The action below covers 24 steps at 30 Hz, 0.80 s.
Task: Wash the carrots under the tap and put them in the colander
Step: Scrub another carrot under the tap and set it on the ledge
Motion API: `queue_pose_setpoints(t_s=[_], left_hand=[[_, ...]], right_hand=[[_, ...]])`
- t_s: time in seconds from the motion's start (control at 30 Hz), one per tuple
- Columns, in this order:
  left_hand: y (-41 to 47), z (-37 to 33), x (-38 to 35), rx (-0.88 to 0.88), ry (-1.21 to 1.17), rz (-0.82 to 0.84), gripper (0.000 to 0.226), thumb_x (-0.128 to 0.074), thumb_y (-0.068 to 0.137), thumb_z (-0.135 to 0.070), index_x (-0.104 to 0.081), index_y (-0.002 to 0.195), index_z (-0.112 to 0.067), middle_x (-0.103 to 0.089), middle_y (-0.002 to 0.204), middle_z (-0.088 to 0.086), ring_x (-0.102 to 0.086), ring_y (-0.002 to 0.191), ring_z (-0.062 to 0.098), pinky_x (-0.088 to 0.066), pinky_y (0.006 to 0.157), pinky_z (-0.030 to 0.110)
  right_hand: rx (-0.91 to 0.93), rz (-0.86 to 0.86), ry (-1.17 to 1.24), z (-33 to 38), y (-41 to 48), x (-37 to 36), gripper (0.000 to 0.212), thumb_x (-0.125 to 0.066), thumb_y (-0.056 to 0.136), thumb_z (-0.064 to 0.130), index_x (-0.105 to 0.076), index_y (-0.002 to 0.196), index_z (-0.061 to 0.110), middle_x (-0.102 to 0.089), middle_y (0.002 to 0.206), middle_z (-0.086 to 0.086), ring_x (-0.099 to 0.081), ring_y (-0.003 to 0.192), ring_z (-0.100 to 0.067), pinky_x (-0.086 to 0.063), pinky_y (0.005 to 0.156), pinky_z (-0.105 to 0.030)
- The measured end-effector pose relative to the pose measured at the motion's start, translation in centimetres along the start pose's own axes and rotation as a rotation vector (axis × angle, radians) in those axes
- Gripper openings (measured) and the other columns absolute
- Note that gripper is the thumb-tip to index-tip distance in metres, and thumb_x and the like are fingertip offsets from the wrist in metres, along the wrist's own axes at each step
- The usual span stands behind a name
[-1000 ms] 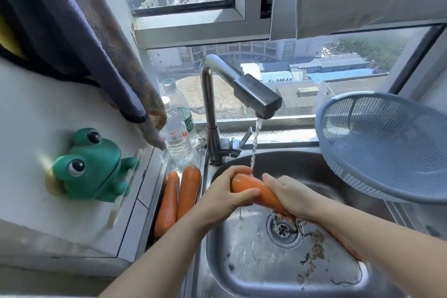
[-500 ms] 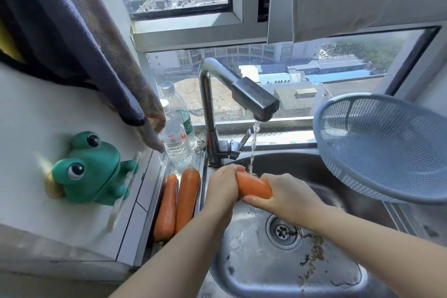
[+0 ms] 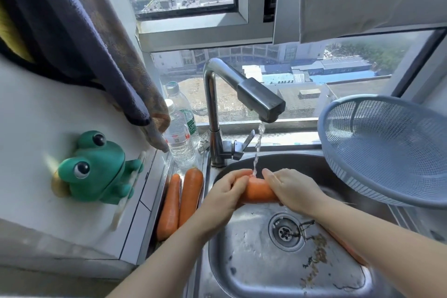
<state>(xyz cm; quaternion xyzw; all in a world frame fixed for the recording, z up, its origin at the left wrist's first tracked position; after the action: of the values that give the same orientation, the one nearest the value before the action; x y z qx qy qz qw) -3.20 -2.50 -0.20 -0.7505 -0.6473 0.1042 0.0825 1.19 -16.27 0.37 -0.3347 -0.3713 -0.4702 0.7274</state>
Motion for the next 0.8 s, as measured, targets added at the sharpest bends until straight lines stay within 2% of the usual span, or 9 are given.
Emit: queue_pose_setpoints(t_s=[0.07, 0.13, 0.2, 0.3, 0.4, 0.5, 0.57, 0.7, 0.8], left_hand=[[0.0, 0.3, -0.2, 0.055, 0.121, 0.158, 0.027, -0.061, 0.093, -0.022, -0.055, 0.118, -0.026, -0.059, 0.120, 0.006, -0.063, 0.104, 0.017, -0.054, 0.085, 0.027], [-0.1, 0.1, -0.7, 0.102, 0.179, 0.249, 0.031, -0.066, 0.089, -0.019, -0.056, 0.118, -0.020, -0.062, 0.111, 0.009, -0.067, 0.092, 0.018, -0.056, 0.077, 0.026], [-0.1, -0.2, -1.1, 0.141, 0.244, 0.289, 0.021, -0.065, 0.090, -0.023, -0.064, 0.109, -0.014, -0.066, 0.096, 0.009, -0.067, 0.079, 0.015, -0.056, 0.069, 0.024], [-0.1, 0.5, -1.6, 0.263, 0.283, 0.332, 0.029, -0.062, 0.090, -0.039, -0.068, 0.095, -0.010, -0.069, 0.081, 0.008, -0.063, 0.063, 0.014, -0.052, 0.060, 0.024], [-0.6, 1.7, -2.5, 0.412, 0.087, 0.375, 0.046, -0.054, 0.091, -0.052, -0.060, 0.103, -0.009, -0.065, 0.075, 0.009, -0.056, 0.055, 0.014, -0.046, 0.050, 0.021], [-1.5, 2.9, -3.0, 0.579, -0.178, 0.364, 0.054, -0.039, 0.097, -0.051, -0.050, 0.120, -0.003, -0.062, 0.075, 0.010, -0.054, 0.054, 0.014, -0.046, 0.048, 0.020], [-2.6, 3.0, -3.6, 0.680, -0.356, 0.389, 0.056, -0.040, 0.096, -0.050, -0.052, 0.121, -0.002, -0.062, 0.078, 0.011, -0.056, 0.055, 0.013, -0.051, 0.050, 0.021], [-3.6, 2.3, -4.4, 0.728, -0.673, 0.358, 0.053, -0.056, 0.086, -0.045, -0.054, 0.112, 0.002, -0.063, 0.085, 0.015, -0.061, 0.058, 0.017, -0.058, 0.055, 0.027], [-3.1, 2.6, -3.7, 0.683, -0.632, 0.253, 0.053, -0.057, 0.089, -0.044, -0.054, 0.113, 0.003, -0.063, 0.084, 0.012, -0.060, 0.060, 0.015, -0.056, 0.052, 0.025]], right_hand=[[0.074, -0.066, -0.140, 0.7, -0.5, 0.8, 0.055, -0.020, 0.101, 0.043, -0.046, 0.062, 0.015, -0.059, 0.069, -0.001, -0.060, 0.075, -0.024, -0.043, 0.069, -0.035], [0.184, -0.157, -0.233, 1.6, -1.0, 1.6, 0.054, -0.019, 0.101, 0.041, -0.043, 0.058, 0.019, -0.058, 0.064, 0.000, -0.056, 0.063, -0.022, -0.041, 0.066, -0.034], [0.314, -0.231, -0.292, 2.5, -1.3, 1.9, 0.053, -0.016, 0.098, 0.041, -0.040, 0.055, 0.022, -0.056, 0.054, 0.001, -0.042, 0.049, -0.016, -0.034, 0.063, -0.031], [0.456, -0.255, -0.331, 2.9, -1.1, 1.7, 0.048, -0.021, 0.097, 0.037, -0.037, 0.054, 0.024, -0.052, 0.047, 0.002, -0.027, 0.042, -0.013, -0.034, 0.062, -0.029], [0.566, -0.321, -0.331, 2.6, -1.0, 1.8, 0.043, -0.029, 0.097, 0.032, -0.037, 0.055, 0.026, -0.051, 0.044, 0.003, -0.029, 0.039, -0.016, -0.025, 0.061, -0.025], [0.659, -0.331, -0.300, 2.7, -1.0, 1.4, 0.039, -0.033, 0.096, 0.028, -0.047, 0.060, 0.022, -0.053, 0.047, 0.005, -0.037, 0.038, -0.019, -0.035, 0.058, -0.027], [0.696, -0.346, -0.253, 2.8, -1.0, 1.2, 0.037, -0.034, 0.095, 0.026, -0.050, 0.062, 0.019, -0.053, 0.049, 0.005, -0.039, 0.039, -0.019, -0.039, 0.060, -0.030], [0.577, -0.418, -0.042, 2.5, -0.5, 0.6, 0.037, -0.032, 0.094, 0.029, -0.057, 0.070, 0.017, -0.058, 0.060, 0.006, -0.049, 0.053, -0.014, -0.041, 0.072, -0.036], [0.162, -0.452, 0.339, 0.8, -0.1, -0.5, 0.027, -0.039, 0.093, 0.036, -0.062, 0.099, 0.024, -0.059, 0.097, 0.009, -0.050, 0.097, -0.010, -0.039, 0.091, -0.034]])
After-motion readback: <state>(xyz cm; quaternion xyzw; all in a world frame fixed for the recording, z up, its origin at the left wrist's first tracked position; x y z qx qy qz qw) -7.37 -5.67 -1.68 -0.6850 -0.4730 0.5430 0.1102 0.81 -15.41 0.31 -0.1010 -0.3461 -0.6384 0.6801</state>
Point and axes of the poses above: each hand's wrist, its own y-axis towards the middle knuckle, its own x-axis out of the back of the hand, z = x × y, the point moved 7 cm from there along y, towards the middle knuckle
